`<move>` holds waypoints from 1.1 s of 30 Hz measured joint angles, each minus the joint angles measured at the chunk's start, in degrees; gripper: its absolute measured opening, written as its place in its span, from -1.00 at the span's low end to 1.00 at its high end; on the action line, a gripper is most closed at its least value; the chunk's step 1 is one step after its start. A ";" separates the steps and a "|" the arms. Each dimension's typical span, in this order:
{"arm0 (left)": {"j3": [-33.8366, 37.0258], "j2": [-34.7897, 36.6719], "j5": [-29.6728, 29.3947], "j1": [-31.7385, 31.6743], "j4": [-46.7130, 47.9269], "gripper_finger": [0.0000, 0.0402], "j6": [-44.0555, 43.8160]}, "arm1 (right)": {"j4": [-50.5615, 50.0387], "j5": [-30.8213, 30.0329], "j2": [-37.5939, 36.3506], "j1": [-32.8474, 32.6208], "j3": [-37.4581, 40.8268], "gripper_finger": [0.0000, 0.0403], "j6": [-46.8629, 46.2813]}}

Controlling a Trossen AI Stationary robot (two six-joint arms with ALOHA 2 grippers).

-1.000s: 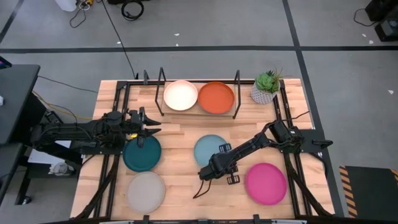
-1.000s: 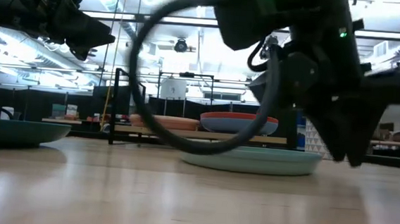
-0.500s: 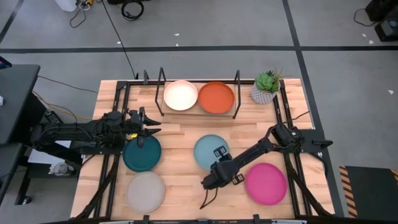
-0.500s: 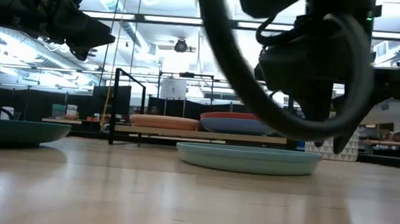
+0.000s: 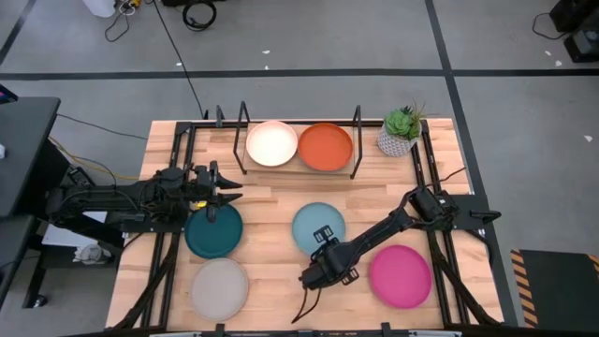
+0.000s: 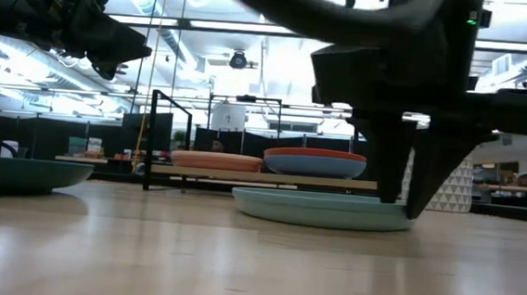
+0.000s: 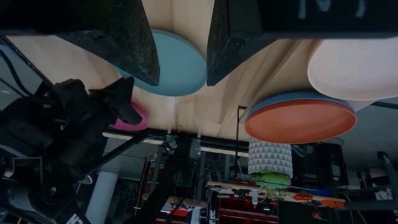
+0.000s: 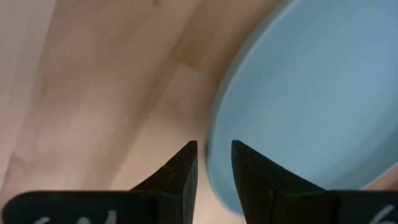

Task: Place and stack plates onto a shelf
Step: Stack the light blue plate on top of the light orange plate on the shelf

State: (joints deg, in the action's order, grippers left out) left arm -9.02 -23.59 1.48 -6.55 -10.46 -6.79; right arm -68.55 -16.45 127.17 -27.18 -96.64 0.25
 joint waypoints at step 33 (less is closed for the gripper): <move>-0.02 0.00 0.00 -0.02 -1.16 -0.30 -0.38 | -2.51 -3.63 -0.87 10.87 -12.54 -0.93 14.83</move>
State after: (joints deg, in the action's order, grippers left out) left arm -9.04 -23.60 1.48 -6.57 -11.62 -7.17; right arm -71.07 -20.08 126.30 -16.31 -109.18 15.08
